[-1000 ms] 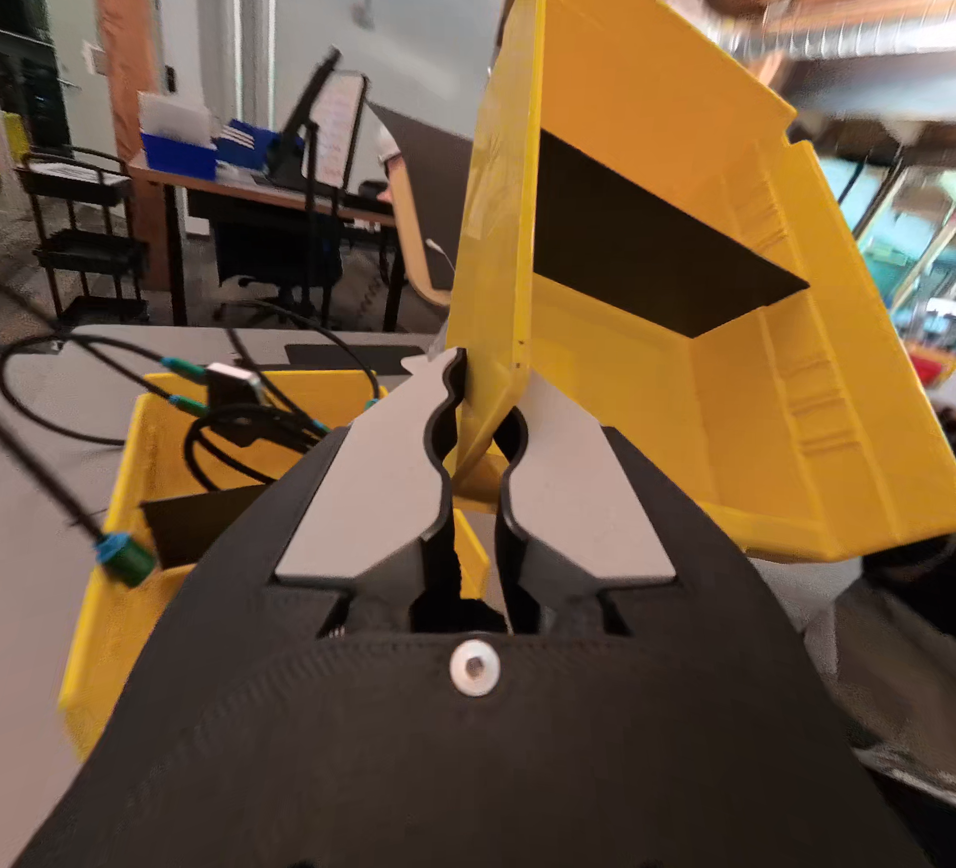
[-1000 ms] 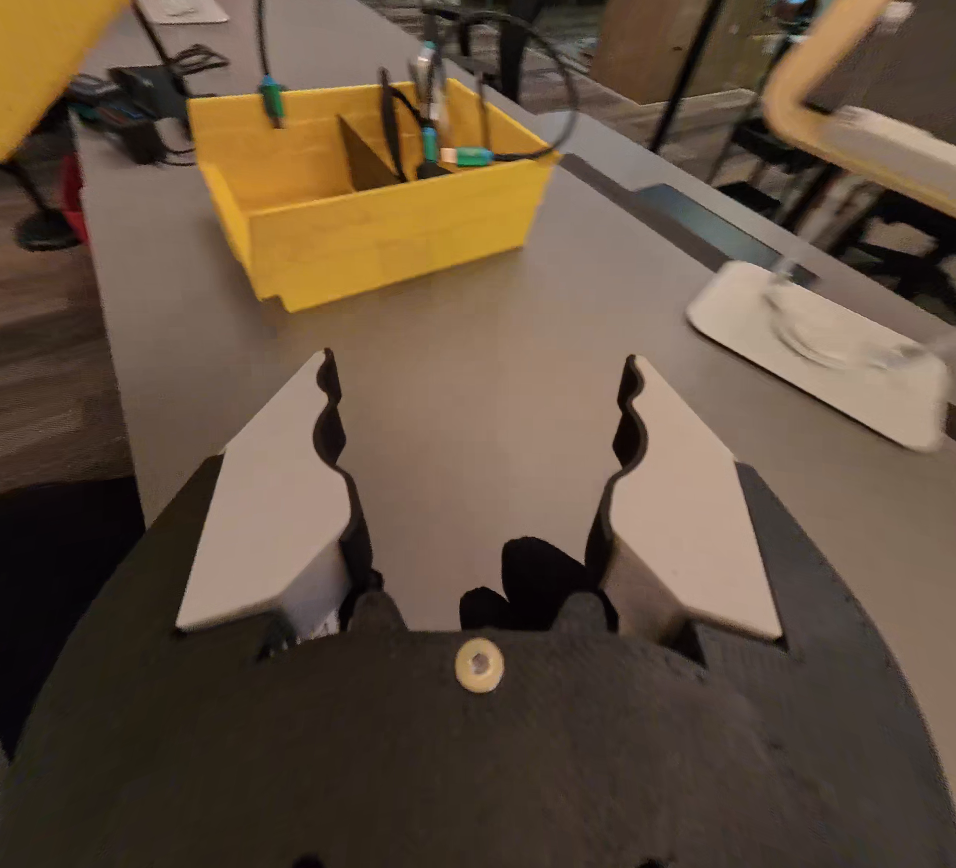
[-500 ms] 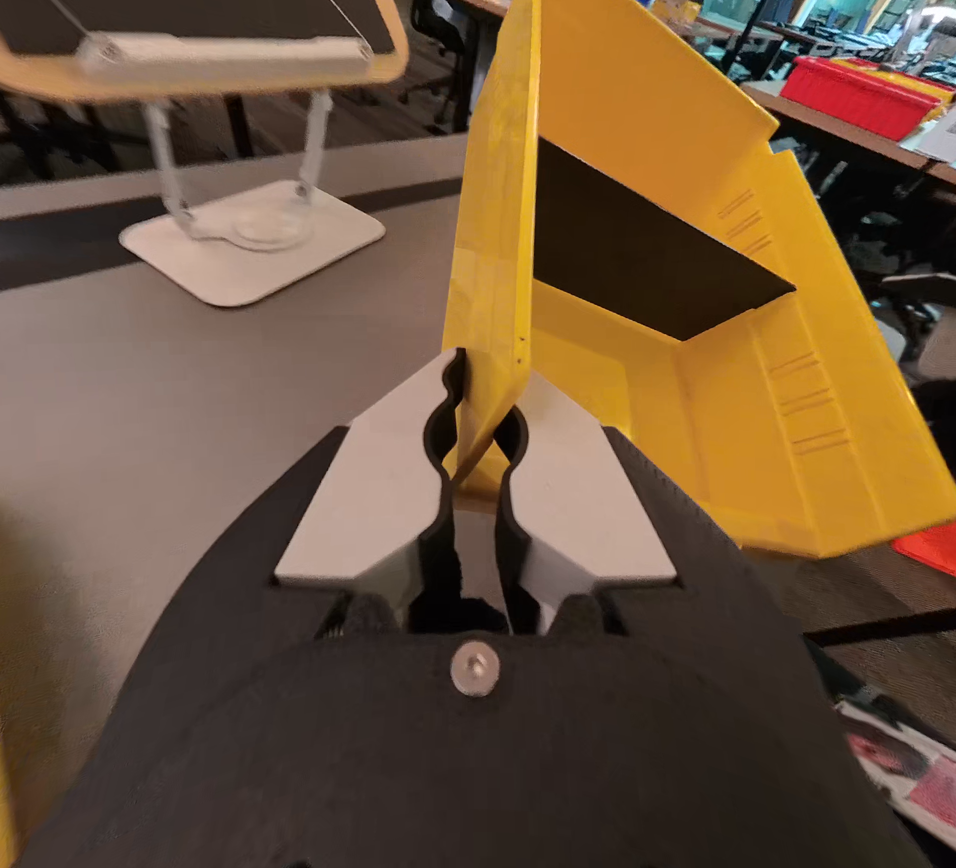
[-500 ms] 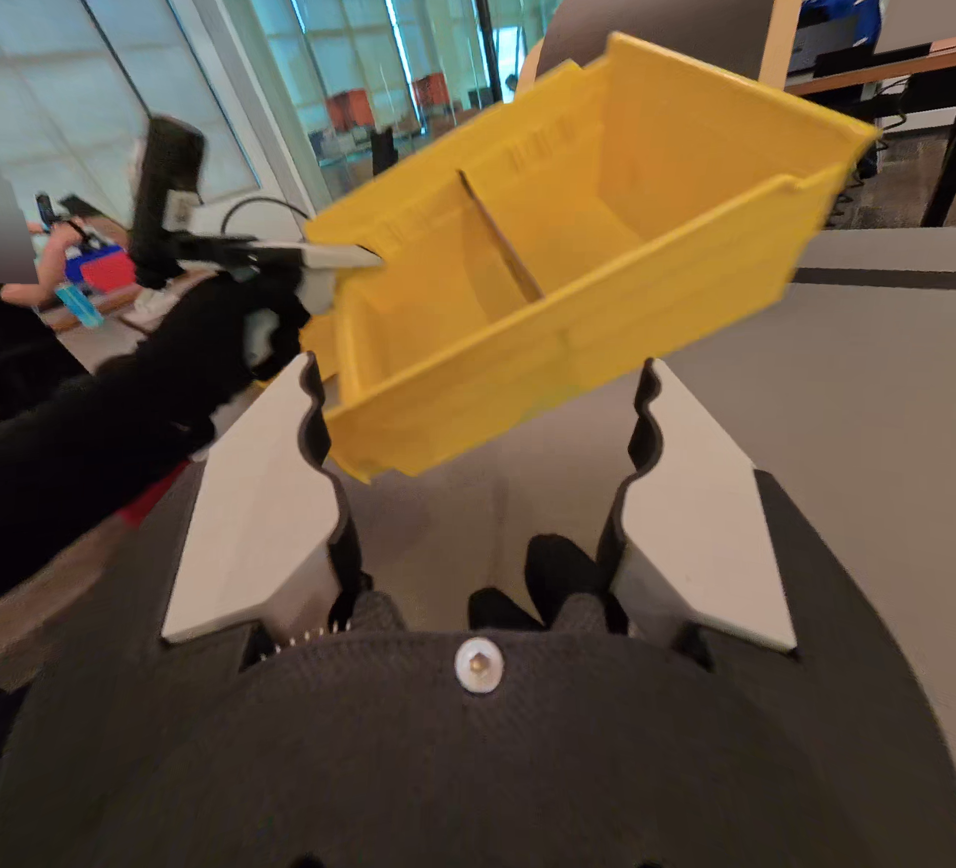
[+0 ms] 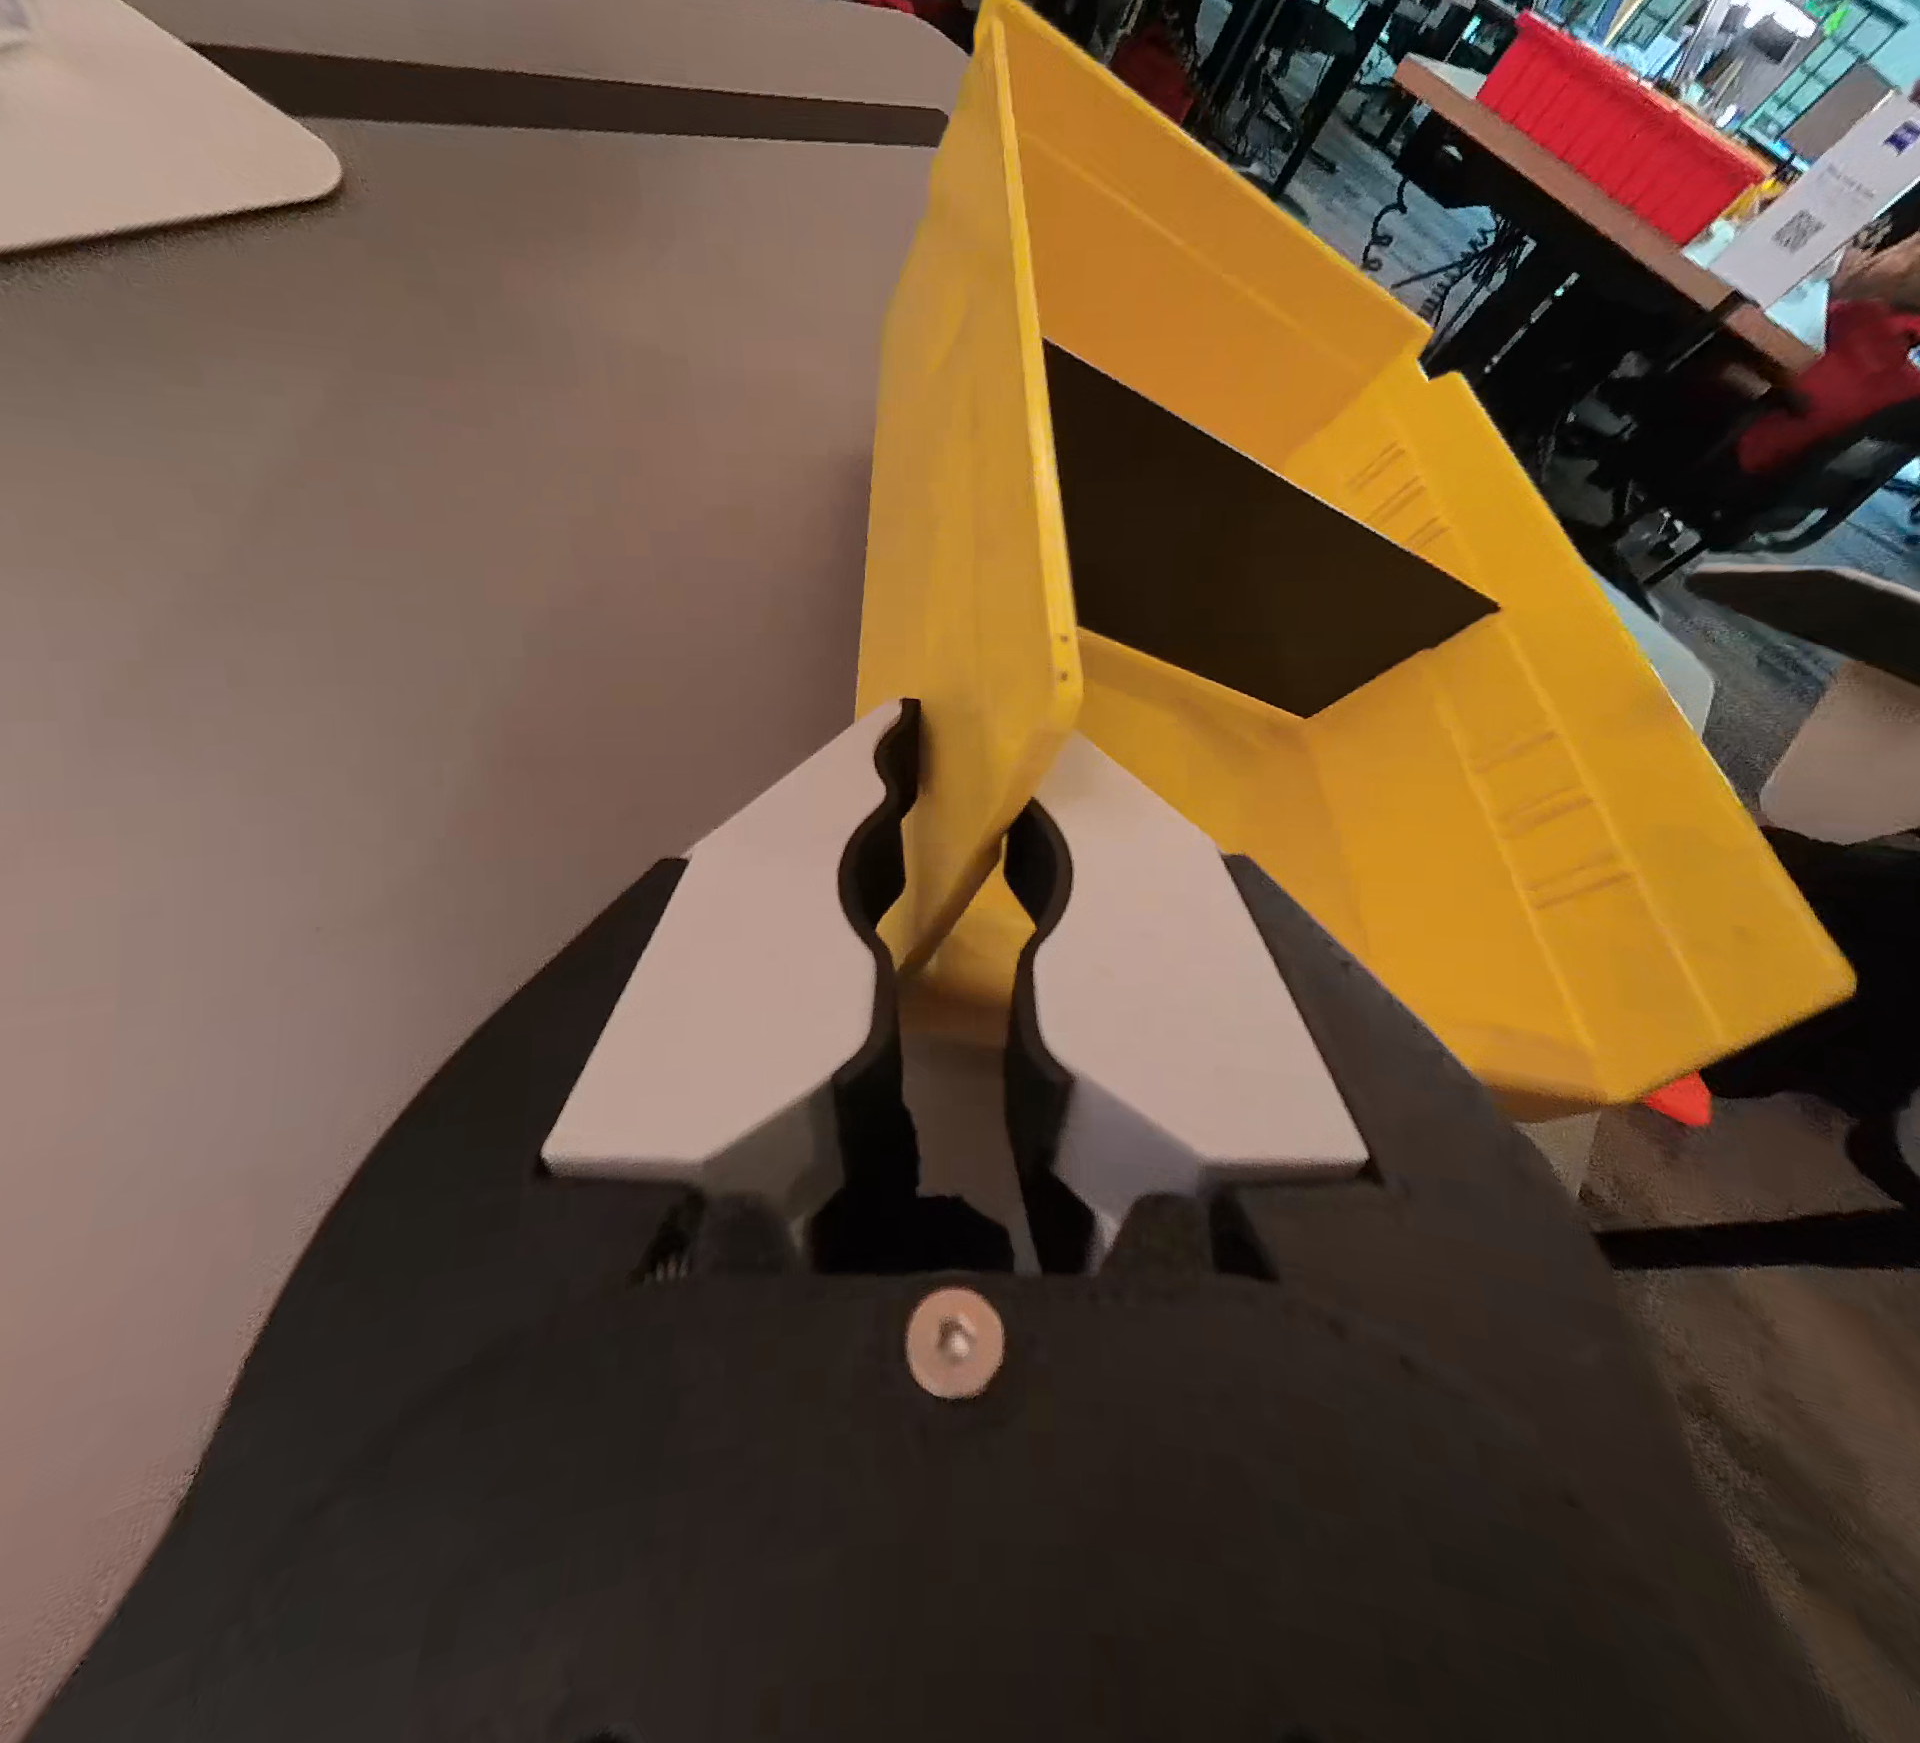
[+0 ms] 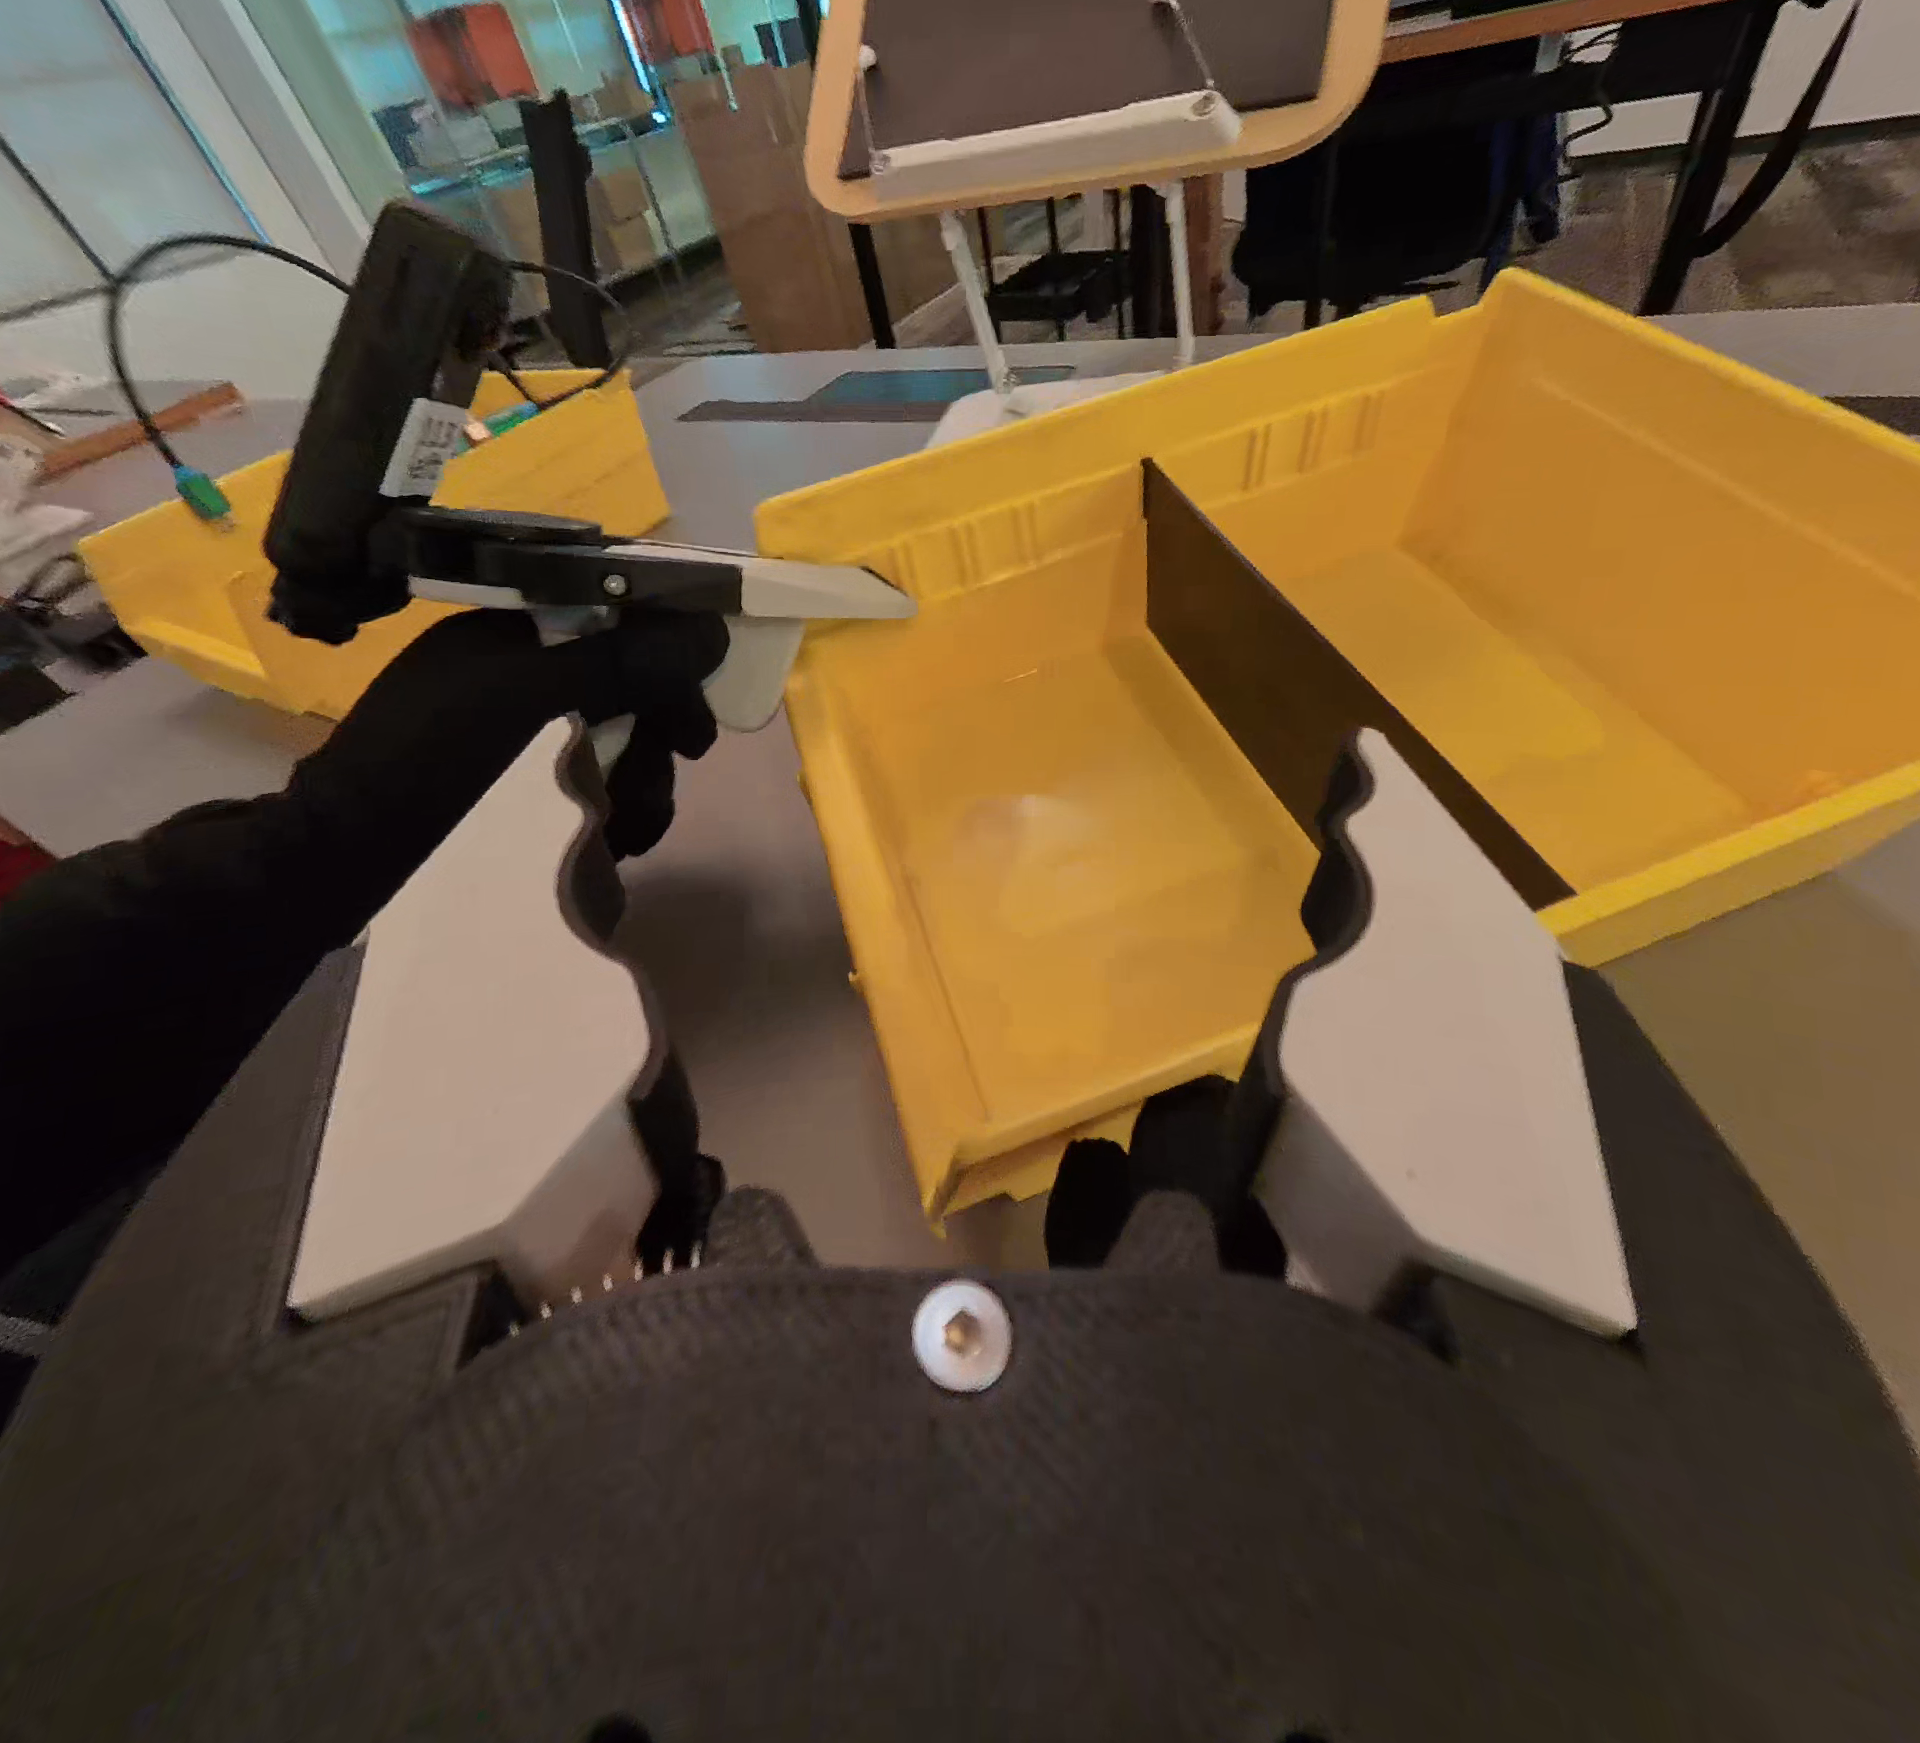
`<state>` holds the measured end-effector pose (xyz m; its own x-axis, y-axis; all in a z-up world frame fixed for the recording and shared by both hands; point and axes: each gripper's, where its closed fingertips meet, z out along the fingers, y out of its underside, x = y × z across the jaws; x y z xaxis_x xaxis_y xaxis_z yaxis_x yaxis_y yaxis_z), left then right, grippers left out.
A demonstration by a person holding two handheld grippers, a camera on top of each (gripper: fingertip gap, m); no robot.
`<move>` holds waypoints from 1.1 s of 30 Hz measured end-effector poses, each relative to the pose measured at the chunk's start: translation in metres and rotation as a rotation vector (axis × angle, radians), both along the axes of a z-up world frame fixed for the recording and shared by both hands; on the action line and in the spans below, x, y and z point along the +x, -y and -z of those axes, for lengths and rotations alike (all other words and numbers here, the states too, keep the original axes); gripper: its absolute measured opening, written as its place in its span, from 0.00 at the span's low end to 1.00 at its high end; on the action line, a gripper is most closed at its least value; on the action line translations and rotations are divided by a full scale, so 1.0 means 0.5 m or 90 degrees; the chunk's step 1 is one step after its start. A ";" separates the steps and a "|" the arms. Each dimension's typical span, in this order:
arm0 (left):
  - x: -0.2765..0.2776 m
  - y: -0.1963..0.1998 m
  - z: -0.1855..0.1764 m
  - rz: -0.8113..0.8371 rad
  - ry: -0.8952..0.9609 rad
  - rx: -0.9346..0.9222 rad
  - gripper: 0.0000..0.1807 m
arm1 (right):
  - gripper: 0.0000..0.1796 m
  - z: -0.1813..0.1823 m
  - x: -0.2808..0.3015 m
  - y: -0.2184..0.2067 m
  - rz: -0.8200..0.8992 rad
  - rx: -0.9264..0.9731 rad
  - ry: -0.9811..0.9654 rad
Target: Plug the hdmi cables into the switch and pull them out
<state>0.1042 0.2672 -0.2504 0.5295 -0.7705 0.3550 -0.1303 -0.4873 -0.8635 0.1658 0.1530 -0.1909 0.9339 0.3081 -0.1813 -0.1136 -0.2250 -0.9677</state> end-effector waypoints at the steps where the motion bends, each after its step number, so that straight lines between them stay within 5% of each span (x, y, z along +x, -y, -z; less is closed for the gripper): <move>1: 0.007 0.002 0.008 -0.005 0.000 -0.008 0.06 | 0.74 0.002 0.011 -0.004 0.007 -0.004 0.013; 6: 0.041 0.024 0.039 0.002 0.008 -0.056 0.08 | 0.74 0.001 0.064 -0.025 0.041 -0.017 0.064; 11: 0.098 0.082 0.041 0.054 -0.004 -0.063 0.25 | 0.74 0.009 0.141 -0.041 0.075 -0.047 0.126; 23: 0.216 0.153 0.042 0.108 -0.059 -0.034 0.43 | 0.74 0.044 0.298 -0.079 0.142 -0.094 0.202; 33: 0.249 0.173 0.041 0.132 -0.065 -0.036 0.45 | 0.74 0.050 0.349 -0.093 0.157 -0.103 0.223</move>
<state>0.2286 0.1806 -0.2710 0.3977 -0.8466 0.3536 -0.3172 -0.4885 -0.8128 0.3401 0.1992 -0.2158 0.9894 0.0624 0.1310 0.1449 -0.3833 -0.9122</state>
